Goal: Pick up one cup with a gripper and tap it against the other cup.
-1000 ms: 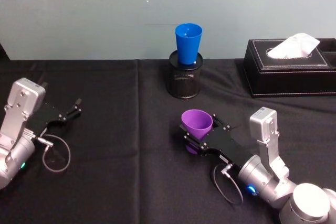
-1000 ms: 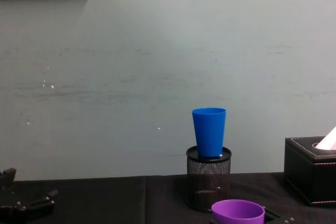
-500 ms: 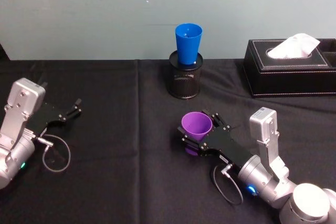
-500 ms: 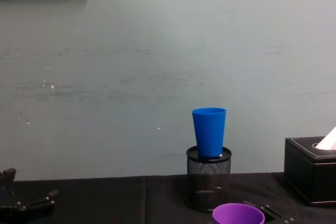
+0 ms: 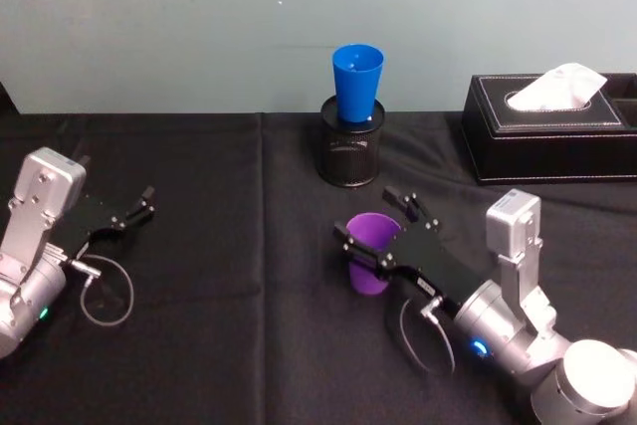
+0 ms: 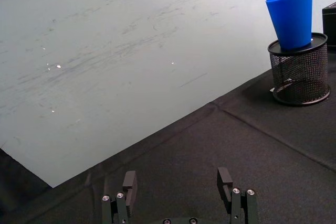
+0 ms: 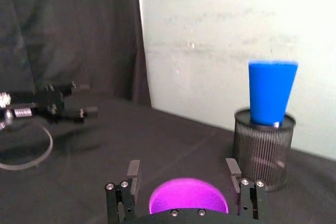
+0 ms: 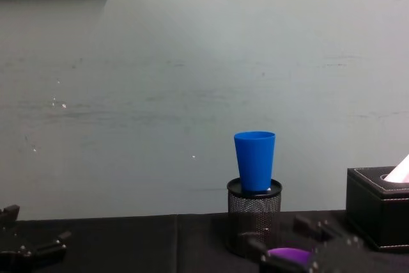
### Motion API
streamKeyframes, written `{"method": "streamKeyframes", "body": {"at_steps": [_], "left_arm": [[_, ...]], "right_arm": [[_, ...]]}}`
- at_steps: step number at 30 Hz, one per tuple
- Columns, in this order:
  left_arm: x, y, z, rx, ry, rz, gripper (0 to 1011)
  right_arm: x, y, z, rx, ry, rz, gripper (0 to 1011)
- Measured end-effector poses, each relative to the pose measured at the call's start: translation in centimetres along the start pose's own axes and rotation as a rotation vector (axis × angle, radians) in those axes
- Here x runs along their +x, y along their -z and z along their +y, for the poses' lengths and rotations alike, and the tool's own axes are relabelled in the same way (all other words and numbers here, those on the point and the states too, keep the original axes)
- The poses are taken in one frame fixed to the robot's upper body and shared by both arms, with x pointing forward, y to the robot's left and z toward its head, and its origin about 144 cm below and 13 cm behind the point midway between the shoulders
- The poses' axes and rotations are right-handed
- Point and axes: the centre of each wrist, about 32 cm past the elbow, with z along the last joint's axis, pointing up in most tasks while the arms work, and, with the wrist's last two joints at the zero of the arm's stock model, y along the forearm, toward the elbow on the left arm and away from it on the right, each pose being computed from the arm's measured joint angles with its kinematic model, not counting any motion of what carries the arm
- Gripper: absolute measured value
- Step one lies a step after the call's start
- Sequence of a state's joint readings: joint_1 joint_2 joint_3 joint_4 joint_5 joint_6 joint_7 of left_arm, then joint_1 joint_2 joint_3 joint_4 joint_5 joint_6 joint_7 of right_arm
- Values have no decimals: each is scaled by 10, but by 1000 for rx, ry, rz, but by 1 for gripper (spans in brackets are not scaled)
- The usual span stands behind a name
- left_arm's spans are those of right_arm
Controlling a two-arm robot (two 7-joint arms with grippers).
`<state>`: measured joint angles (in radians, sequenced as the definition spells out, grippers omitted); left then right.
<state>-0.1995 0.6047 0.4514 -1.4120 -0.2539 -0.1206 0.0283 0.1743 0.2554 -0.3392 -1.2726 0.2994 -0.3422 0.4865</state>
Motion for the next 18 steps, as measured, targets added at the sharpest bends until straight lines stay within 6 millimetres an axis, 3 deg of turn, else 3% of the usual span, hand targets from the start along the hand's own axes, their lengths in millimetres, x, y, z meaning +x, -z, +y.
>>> {"method": "streamKeyframes", "body": {"at_steps": [10,18], "left_arm": [[0,0,0,0,0,0,1000],[0,0,0,0,0,0,1000]], "right_arm": [[-2,-26,1,46,107,-8,1003],[-2,-31,-4,32,270,-1,1003]]}}
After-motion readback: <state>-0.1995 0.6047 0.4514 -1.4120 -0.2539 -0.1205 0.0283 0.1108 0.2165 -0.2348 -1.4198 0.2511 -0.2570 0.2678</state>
